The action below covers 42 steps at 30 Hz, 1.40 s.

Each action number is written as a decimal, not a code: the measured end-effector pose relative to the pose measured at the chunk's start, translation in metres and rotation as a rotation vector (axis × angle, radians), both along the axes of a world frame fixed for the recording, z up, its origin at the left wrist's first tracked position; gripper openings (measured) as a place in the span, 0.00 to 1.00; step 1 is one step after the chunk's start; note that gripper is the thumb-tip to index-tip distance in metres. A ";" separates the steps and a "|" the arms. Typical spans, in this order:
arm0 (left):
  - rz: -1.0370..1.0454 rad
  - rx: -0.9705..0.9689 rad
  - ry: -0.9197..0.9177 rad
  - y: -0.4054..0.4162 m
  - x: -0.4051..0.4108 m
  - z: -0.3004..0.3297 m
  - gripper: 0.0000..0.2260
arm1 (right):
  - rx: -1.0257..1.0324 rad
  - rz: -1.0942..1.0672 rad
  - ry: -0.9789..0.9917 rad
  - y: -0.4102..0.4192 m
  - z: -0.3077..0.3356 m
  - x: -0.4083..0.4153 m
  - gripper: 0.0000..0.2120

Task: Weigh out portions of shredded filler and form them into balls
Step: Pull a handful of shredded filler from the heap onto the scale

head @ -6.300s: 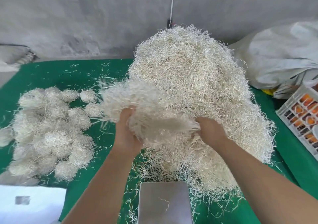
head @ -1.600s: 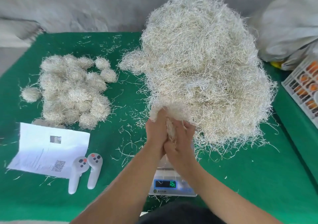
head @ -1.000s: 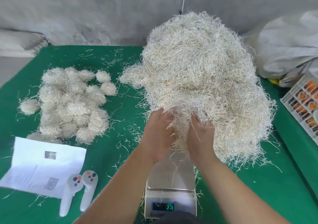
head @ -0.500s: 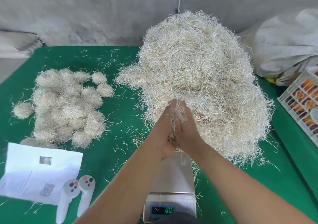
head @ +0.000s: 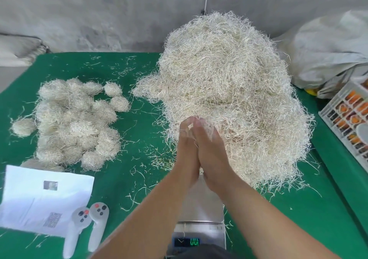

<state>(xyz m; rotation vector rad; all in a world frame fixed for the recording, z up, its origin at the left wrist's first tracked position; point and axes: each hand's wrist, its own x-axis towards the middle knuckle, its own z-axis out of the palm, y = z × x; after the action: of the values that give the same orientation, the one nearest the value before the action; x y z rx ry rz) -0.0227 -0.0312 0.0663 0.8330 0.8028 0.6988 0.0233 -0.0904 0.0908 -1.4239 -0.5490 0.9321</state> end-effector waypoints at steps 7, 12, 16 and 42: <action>-0.088 -0.281 -0.370 0.001 -0.018 0.012 0.23 | 0.158 -0.085 -0.285 0.009 0.010 -0.002 0.08; -0.028 -0.276 -0.299 0.002 -0.010 0.029 0.15 | 0.045 -0.078 -0.165 0.016 0.020 -0.012 0.18; -0.019 -0.243 -0.189 -0.004 -0.004 0.031 0.22 | 0.058 -0.062 0.033 0.015 0.028 -0.007 0.31; 0.157 0.511 0.243 -0.005 0.007 0.010 0.12 | -0.093 -0.069 0.102 0.005 0.026 0.003 0.13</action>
<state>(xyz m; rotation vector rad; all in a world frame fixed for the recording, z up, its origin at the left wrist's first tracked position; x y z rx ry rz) -0.0153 -0.0365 0.0763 1.3448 0.9284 0.9750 0.0264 -0.0850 0.1166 -1.4601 -0.3824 0.9797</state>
